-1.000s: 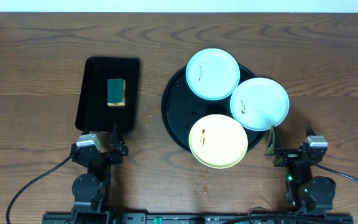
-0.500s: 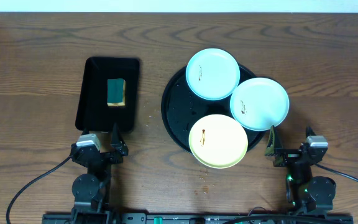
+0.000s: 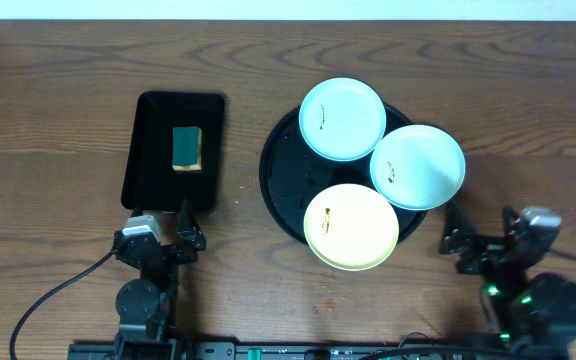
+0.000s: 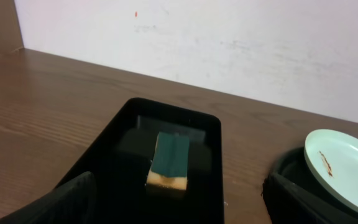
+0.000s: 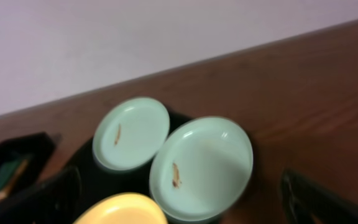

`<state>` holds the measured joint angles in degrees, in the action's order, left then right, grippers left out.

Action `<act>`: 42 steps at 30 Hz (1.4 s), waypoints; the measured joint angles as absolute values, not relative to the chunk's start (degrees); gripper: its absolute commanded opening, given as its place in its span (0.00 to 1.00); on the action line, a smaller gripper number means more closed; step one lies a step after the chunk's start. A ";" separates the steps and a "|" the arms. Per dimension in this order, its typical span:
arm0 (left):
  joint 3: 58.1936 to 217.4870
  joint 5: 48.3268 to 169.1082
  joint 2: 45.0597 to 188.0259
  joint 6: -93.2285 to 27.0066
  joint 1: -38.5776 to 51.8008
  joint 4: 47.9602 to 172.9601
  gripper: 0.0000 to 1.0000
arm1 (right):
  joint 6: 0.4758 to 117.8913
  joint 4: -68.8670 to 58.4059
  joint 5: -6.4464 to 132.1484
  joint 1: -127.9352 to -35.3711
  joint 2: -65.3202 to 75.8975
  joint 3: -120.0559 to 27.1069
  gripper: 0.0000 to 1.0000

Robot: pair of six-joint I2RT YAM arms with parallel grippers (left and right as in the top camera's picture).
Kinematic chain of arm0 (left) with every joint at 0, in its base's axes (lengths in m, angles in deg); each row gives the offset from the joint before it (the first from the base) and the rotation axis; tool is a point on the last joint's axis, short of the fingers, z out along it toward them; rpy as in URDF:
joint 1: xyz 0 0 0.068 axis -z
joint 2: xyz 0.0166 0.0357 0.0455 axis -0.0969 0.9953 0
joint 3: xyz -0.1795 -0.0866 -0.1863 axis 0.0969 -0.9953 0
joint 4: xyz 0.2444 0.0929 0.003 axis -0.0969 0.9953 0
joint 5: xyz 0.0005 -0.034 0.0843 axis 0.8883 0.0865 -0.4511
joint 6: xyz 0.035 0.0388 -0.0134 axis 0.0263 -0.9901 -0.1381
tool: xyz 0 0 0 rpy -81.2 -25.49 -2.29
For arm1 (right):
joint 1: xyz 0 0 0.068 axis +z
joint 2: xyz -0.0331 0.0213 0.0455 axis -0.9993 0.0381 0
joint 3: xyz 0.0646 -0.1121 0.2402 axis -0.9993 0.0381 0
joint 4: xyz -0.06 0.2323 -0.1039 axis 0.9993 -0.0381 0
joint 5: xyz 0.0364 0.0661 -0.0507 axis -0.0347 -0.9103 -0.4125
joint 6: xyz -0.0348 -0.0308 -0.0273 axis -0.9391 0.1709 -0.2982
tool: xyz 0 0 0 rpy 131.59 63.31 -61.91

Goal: Clean dirty plates on tray and stack at the side
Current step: 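Reach the right gripper to the yellow plate's edge and grasp it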

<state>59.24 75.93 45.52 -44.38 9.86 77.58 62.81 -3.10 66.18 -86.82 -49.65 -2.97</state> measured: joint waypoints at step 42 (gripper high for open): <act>59.40 75.52 45.52 -45.03 9.86 77.86 0.86 | 77.22 -18.01 63.45 -69.07 8.56 -13.79 0.31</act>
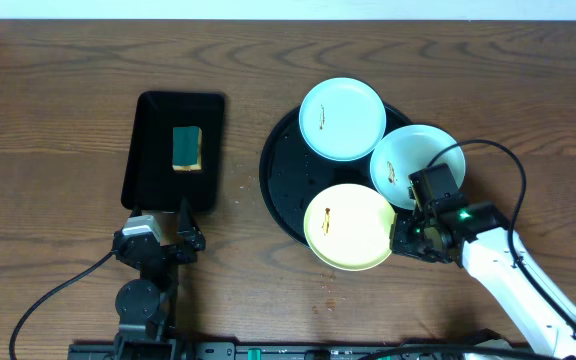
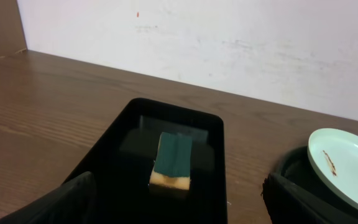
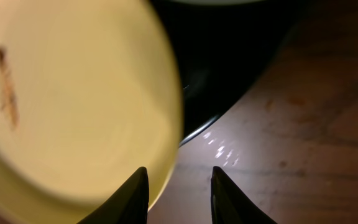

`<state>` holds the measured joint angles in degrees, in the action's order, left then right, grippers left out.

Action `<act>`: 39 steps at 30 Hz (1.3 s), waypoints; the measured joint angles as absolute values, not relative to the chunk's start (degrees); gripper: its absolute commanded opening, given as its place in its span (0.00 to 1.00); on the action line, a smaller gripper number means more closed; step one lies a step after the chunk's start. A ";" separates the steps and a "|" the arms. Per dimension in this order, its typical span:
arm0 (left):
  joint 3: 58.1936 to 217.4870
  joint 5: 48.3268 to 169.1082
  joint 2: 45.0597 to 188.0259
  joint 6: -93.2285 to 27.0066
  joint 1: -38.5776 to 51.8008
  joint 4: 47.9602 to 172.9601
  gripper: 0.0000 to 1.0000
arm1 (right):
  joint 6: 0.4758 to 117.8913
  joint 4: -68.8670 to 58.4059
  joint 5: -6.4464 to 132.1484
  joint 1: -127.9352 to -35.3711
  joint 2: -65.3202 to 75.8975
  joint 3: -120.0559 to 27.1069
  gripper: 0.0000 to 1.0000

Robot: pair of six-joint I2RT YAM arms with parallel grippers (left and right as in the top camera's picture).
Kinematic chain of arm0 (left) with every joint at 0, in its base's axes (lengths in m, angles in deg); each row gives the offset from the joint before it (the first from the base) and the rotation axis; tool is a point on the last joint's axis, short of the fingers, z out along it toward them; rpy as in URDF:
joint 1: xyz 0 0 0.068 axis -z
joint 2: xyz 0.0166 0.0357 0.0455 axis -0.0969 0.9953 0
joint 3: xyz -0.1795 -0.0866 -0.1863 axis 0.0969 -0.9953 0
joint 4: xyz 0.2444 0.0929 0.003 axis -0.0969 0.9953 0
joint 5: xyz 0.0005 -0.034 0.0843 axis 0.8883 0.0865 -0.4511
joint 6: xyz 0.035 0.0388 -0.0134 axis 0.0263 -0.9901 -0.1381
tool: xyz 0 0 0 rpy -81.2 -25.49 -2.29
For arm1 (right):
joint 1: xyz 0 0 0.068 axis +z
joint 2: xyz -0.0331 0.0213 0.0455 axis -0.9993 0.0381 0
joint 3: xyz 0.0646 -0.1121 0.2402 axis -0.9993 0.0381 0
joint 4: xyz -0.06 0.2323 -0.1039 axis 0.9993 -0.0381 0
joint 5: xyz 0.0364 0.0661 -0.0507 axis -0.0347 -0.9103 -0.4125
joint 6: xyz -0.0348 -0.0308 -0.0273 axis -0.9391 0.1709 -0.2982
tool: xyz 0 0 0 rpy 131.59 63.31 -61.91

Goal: Clean dirty plates on tray and stack at the side
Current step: 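Reach the right gripper to the yellow plate's edge and grasp it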

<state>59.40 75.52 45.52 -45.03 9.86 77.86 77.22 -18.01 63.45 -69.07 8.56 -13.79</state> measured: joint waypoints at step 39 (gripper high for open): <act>59.40 75.54 45.52 -45.19 9.86 77.86 0.86 | 80.63 0.11 63.08 -64.24 8.56 -8.61 0.01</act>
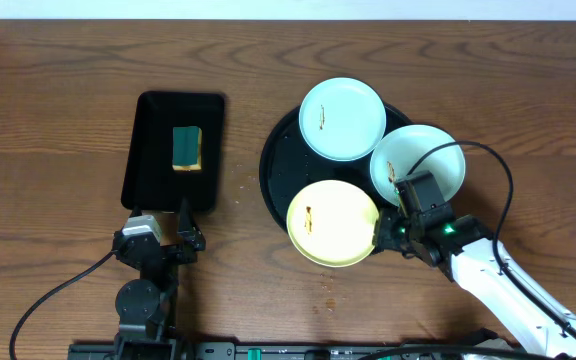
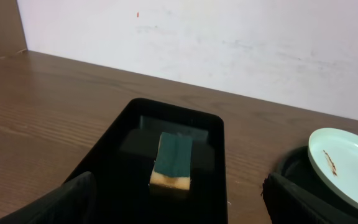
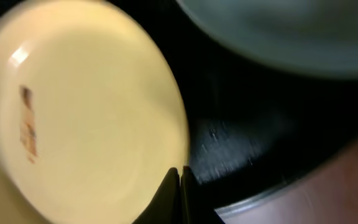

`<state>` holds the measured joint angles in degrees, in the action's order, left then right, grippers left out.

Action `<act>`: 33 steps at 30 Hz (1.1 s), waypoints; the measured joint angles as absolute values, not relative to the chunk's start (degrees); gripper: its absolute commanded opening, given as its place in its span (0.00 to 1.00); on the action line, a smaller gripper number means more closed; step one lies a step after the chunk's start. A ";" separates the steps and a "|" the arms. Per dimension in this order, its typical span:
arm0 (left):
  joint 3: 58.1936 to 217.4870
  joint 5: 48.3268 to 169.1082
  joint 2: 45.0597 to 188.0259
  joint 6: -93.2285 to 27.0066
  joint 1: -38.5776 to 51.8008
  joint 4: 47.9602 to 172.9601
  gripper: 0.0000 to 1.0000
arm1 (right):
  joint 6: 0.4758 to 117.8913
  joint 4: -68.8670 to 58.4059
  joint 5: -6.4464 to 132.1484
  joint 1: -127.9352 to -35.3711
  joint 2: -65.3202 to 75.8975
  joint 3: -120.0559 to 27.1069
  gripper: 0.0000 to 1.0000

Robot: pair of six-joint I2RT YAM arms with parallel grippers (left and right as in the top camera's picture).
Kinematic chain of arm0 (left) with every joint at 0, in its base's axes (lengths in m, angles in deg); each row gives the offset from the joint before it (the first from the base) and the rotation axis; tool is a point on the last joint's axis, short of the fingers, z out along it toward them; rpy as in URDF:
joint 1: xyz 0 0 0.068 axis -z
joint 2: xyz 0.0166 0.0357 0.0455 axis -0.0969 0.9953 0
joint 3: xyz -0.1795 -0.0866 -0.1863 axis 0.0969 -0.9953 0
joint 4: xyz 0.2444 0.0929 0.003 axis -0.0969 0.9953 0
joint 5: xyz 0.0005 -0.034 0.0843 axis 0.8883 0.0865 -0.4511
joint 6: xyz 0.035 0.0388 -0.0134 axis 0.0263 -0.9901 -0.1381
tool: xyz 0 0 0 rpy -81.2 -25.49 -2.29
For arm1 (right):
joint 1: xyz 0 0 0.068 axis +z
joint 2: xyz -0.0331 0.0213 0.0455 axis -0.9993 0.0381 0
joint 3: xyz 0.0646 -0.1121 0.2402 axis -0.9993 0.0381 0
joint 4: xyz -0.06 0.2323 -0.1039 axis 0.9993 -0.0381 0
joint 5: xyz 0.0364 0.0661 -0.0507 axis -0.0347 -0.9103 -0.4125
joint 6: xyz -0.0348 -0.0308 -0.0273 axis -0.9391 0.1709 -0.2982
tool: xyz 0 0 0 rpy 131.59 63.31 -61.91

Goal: Clean dirty plates on tray and stack at the side
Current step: 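Reach the right gripper to the yellow plate's edge and grasp it, then tilt the yellow plate up with the right gripper, holding it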

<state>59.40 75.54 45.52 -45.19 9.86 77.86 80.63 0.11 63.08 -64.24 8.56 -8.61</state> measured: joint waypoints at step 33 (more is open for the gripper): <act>59.40 75.54 45.52 -45.19 9.86 77.86 0.86 | 79.18 5.71 65.66 -60.75 14.85 -8.02 0.01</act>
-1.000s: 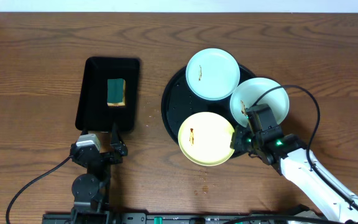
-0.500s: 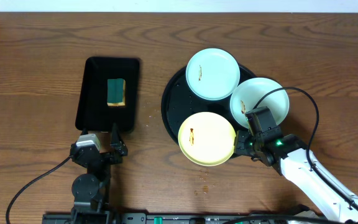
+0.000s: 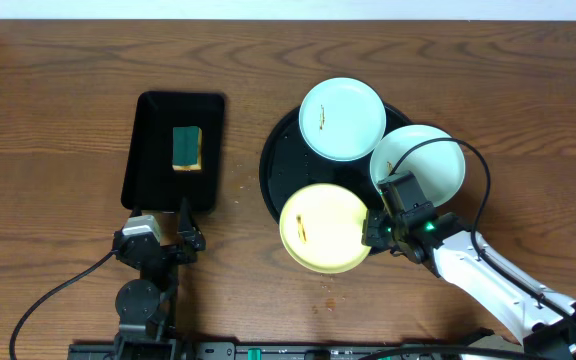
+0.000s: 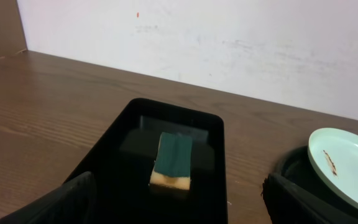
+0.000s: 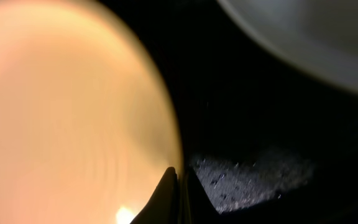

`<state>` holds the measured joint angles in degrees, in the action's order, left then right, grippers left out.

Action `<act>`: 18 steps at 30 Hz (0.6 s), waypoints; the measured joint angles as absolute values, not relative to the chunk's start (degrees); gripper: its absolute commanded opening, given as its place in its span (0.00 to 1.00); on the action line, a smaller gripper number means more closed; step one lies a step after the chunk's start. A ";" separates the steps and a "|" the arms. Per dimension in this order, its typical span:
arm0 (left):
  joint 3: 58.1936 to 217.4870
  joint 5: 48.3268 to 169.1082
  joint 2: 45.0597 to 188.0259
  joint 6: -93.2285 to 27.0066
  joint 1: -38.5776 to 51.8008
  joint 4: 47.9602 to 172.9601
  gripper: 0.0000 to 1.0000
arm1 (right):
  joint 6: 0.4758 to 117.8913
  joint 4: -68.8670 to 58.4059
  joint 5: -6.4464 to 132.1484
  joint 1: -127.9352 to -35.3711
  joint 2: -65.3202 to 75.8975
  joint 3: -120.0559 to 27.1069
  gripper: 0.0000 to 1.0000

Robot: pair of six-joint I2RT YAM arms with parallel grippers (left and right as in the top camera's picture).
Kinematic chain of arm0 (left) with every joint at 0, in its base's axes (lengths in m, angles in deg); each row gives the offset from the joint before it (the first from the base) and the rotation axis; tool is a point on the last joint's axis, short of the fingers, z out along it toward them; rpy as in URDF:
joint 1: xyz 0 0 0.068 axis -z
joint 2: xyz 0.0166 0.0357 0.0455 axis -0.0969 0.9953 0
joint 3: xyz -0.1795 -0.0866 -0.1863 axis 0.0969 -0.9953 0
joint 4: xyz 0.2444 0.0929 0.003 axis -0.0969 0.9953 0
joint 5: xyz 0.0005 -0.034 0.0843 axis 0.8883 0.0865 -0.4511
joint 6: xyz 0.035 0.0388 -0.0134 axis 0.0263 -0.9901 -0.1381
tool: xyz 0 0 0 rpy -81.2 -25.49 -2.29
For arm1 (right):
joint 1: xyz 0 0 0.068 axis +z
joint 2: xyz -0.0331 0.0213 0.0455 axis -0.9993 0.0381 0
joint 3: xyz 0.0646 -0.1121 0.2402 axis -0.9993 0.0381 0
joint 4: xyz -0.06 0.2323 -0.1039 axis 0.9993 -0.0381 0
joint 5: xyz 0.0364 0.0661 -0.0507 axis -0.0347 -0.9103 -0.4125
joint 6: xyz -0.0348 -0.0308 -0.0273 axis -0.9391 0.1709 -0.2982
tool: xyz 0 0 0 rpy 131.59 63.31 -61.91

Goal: Clean dirty plates on tray and stack at the side
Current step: 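Tilt the yellow plate up with the right gripper, holding it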

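Note:
Three dirty plates sit on the round black tray. Two are pale blue plates, each with a brown smear. The yellow plate has a brown mark and overhangs the tray's front edge. My right gripper is shut on the yellow plate's right rim; in the right wrist view its fingertips pinch the yellow plate. The green-topped sponge lies in the rectangular black tray. My left gripper rests open just in front of that tray, holding nothing.
The left wrist view shows the sponge in its tray and the far pale plate. Bare wooden table surrounds both trays. The right arm's cable arcs over the right pale plate. A white wall stands behind.
The yellow plate has shifted a little further left and toward the front, with my right gripper still shut on its rim. The left arm and the sponge have not moved.
First both arms rested at the front edge, and the yellow plate lay at the tray's front right. Then my right gripper was open at the plate's right rim. Then it was shut on the rim with the plate further left, and now further left again.

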<state>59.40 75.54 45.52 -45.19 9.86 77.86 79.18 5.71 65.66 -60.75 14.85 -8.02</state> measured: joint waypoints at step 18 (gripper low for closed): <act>59.40 75.52 45.52 -45.19 9.86 77.86 0.86 | 73.50 10.69 77.51 -62.56 14.81 -8.54 0.09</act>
<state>59.40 75.52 45.52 -45.19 9.86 77.86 73.50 10.69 77.51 -62.56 14.81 -8.54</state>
